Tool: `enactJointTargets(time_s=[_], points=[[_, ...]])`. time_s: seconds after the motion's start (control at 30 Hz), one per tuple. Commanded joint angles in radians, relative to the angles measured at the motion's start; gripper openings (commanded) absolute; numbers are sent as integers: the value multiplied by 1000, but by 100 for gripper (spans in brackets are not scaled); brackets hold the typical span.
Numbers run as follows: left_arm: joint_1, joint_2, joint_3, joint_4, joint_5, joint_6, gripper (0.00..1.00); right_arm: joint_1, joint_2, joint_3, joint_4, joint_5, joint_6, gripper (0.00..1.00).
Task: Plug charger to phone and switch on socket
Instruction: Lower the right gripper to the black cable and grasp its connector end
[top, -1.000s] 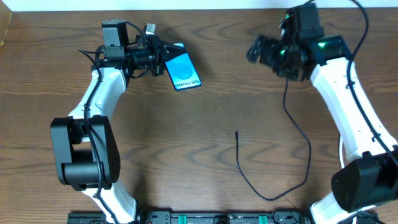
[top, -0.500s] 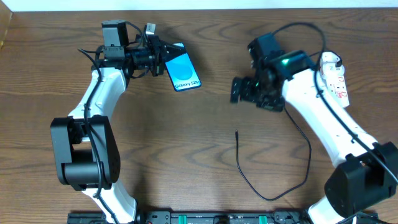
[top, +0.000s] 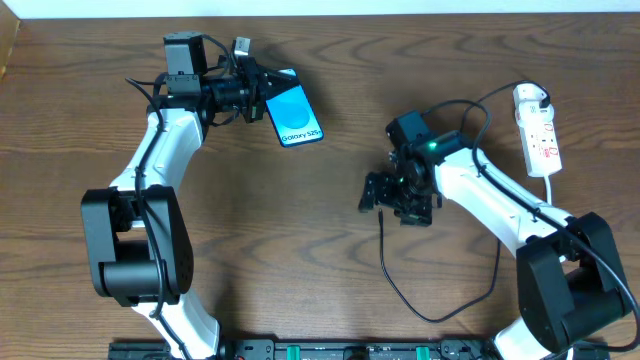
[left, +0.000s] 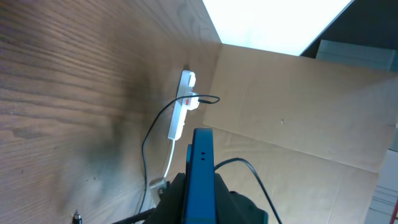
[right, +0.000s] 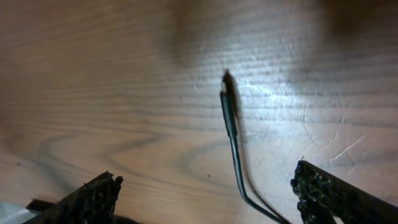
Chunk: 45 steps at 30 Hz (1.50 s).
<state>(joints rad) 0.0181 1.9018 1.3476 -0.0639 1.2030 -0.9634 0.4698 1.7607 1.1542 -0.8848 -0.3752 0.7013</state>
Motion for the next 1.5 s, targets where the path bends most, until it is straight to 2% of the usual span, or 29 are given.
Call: enactJointTargets(time_s=[0.0,0.23,0.57,0.77,0.9,1.2,1.47], points=[[5,-19,14,-4,35,14,7,38,0,-23,-4,-20,23,88],[5,-19,12,-4,35,14,7,80,6,-25,-1,-3,48,91],[5,-19,12,-4,35,14,7,48,84,-24,-1,-25,79,84],[5,-19,12,-3,35,14,7,61,90,-24,23,43,98,83],[5,-19,12,-4,35,24,7,61,91,-24,36,97,98,66],[5,-19,12,-3,35,24,7,61,93,-24,45,164,94,63],[5,-19,12,-3,35,24,8,55,171,-23,55,98,94,56]])
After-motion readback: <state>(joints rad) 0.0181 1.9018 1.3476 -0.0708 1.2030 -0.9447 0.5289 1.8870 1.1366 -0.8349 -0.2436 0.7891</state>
